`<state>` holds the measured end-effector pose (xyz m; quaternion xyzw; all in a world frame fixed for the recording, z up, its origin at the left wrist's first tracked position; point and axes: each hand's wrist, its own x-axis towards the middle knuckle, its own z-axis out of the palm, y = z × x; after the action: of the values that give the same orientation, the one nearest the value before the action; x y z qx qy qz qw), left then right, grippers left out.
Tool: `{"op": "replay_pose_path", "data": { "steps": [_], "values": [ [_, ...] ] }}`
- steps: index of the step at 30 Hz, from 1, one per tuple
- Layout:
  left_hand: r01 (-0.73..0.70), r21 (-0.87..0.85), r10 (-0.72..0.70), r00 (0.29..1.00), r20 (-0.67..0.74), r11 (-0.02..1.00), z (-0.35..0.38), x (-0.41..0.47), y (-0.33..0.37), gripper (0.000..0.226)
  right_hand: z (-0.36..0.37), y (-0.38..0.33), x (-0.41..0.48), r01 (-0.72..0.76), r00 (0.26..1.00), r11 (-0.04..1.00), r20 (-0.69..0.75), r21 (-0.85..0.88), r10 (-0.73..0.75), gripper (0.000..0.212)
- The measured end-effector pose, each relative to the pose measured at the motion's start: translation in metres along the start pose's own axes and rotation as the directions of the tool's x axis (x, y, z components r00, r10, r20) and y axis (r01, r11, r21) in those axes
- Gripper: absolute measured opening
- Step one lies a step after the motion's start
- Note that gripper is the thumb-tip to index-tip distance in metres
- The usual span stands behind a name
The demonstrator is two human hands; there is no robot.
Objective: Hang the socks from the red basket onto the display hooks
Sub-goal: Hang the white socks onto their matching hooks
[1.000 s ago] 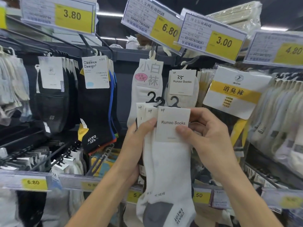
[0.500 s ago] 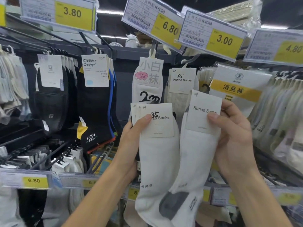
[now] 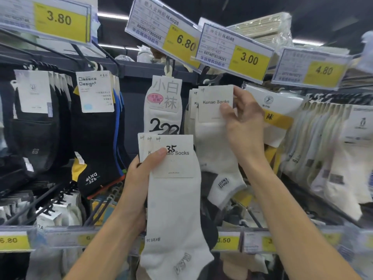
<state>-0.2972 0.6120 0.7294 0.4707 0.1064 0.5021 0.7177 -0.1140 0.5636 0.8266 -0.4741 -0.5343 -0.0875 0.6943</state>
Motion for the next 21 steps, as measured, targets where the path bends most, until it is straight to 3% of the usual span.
{"op": "replay_pose_path", "data": {
  "steps": [5, 8, 12, 15, 18, 21],
  "values": [
    [-0.058, 0.027, 0.059, 0.998, -0.031, 0.998, 0.004, -0.003, 0.002, 0.047, 0.011, 0.005, 0.005, 0.003, 0.995, 0.983, 0.099, -0.186, 0.016, 0.049],
    [-0.1, 0.056, 0.102, 0.994, -0.039, 0.993, 0.006, -0.004, 0.002, 0.041, 0.004, 0.003, -0.011, -0.016, 0.986, 0.978, 0.158, -0.206, 0.05, 0.057],
    [-0.14, 0.089, 0.143, 0.989, -0.035, 0.986, 0.006, -0.006, 0.002, 0.039, -0.011, -0.01, -0.066, 0.062, 0.993, 0.99, 0.105, -0.125, -0.049, 0.059],
    [-0.18, 0.101, 0.18, 0.984, 0.015, 0.978, 0.01, -0.007, 0.001, 0.034, -0.01, -0.018, -0.092, -0.023, 0.97, 1.0, 0.242, -0.015, 0.026, 0.059],
    [-0.166, 0.073, 0.161, 0.984, 0.073, 0.983, 0.014, -0.01, 0.001, 0.029, -0.009, -0.013, -0.093, -0.111, 0.932, 0.991, 0.355, 0.069, 0.08, 0.036],
    [-0.05, -0.071, 0.061, 0.985, 0.159, 0.996, 0.017, -0.015, 0.005, 0.036, -0.016, -0.008, -0.087, -0.135, 0.945, 0.977, 0.318, 0.168, 0.076, 0.026]
  ]
}}
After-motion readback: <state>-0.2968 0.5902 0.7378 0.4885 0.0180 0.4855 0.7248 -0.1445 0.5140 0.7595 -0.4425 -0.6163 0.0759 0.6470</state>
